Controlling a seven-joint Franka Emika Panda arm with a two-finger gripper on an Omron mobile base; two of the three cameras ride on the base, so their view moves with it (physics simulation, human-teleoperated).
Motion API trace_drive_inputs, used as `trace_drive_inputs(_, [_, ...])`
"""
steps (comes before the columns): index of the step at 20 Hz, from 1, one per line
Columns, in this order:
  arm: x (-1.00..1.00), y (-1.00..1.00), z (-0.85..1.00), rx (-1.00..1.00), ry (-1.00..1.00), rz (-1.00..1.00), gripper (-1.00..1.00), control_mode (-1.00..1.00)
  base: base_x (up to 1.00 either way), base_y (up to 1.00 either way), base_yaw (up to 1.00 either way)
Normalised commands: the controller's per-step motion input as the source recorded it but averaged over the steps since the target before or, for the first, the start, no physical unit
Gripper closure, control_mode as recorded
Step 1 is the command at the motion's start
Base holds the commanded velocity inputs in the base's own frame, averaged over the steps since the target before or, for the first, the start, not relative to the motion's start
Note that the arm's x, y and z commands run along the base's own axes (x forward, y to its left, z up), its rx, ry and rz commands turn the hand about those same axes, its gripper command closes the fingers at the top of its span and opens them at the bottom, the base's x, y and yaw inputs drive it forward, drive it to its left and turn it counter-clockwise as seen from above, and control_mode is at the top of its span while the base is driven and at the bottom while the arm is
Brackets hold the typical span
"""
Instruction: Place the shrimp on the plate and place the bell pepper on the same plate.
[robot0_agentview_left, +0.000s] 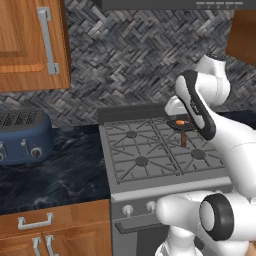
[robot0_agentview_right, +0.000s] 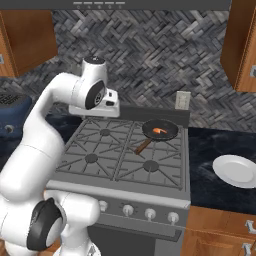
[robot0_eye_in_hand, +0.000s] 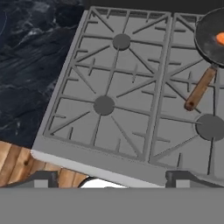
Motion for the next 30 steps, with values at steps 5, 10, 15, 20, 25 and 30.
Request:
trace_drive_inputs(5, [0.2,-0.49,0.0,0.02,0.0,0.25,-1.0,-1.0,0.0,0.0,0.0])
trace_drive_inputs(10, [0.36,-0.42,-0.02,-0.01,0.0,0.15,-1.0,-1.0,0.0,0.0,0.0])
trace_drive_inputs(15, [0.44,-0.4,-0.09,0.0,0.0,0.07,-1.0,-1.0,0.0,0.0,0.0])
trace_drive_inputs(20, [0.47,-0.24,-0.18,-0.06,0.01,0.0,-1.0,-1.0,0.0,0.0,0.0])
trace_drive_inputs(25, [0.39,-0.12,-0.29,-0.21,0.0,0.0,-1.0,-1.0,0.0,0.0,0.0])
trace_drive_inputs(30, [0.34,-0.15,-0.34,-0.22,0.0,-0.01,-1.0,-1.0,0.0,0.0,0.0])
